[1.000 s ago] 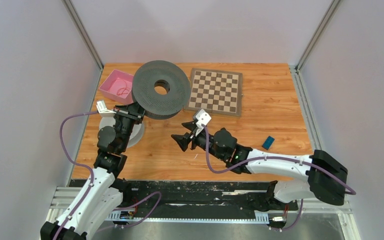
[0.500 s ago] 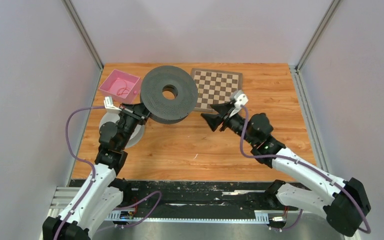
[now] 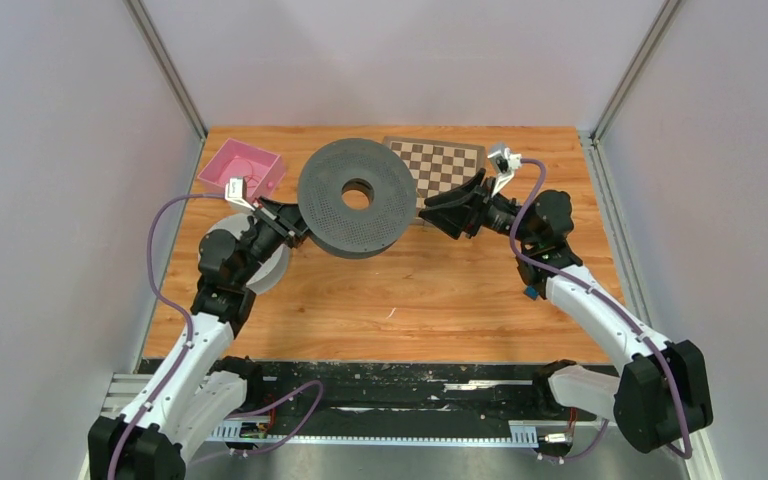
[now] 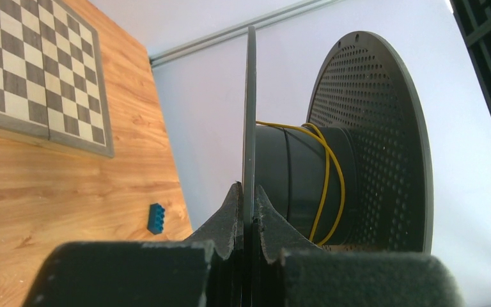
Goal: Wrap the cables
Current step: Place the cable reel at the center of the board.
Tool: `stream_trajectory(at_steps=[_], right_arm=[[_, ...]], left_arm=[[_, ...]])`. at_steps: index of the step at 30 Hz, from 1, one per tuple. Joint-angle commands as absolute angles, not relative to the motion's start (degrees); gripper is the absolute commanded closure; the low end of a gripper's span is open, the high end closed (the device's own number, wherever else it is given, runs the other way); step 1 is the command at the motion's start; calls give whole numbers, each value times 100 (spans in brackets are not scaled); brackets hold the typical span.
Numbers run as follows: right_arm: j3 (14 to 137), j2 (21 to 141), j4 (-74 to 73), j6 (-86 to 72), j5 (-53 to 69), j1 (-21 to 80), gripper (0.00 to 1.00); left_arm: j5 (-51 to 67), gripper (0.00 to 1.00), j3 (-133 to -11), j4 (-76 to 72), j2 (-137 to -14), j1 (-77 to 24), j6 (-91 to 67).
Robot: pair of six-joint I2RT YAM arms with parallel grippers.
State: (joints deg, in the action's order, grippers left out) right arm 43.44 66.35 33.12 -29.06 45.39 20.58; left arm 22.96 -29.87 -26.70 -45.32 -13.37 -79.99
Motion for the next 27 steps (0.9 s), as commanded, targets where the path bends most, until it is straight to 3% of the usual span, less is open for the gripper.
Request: stream_trajectory(at_steps=[1, 14, 16, 20, 27], right_arm=[[4360, 6665, 4498, -3987, 5122, 2042, 57], [4485, 6769, 3948, -4064, 4590, 2046, 65], [4521, 6802, 3859, -4123, 4476, 2048, 71], [4386, 6969, 4332, -4719, 4467, 2076, 98], [4153, 7083, 4990, -5402, 3856, 2677, 100]], left_arm=[[2489, 100, -3350, -3365, -4569, -1296, -8266], [2426, 100, -3277, -3533, -4625, -1297, -8361], [2441, 100, -3272, -3560, -4639, -1297, -8381], [2366, 100, -3229, -3642, -4643, -1294, -8407], [2036, 100, -3018, -3945, -4657, -1301, -8567]])
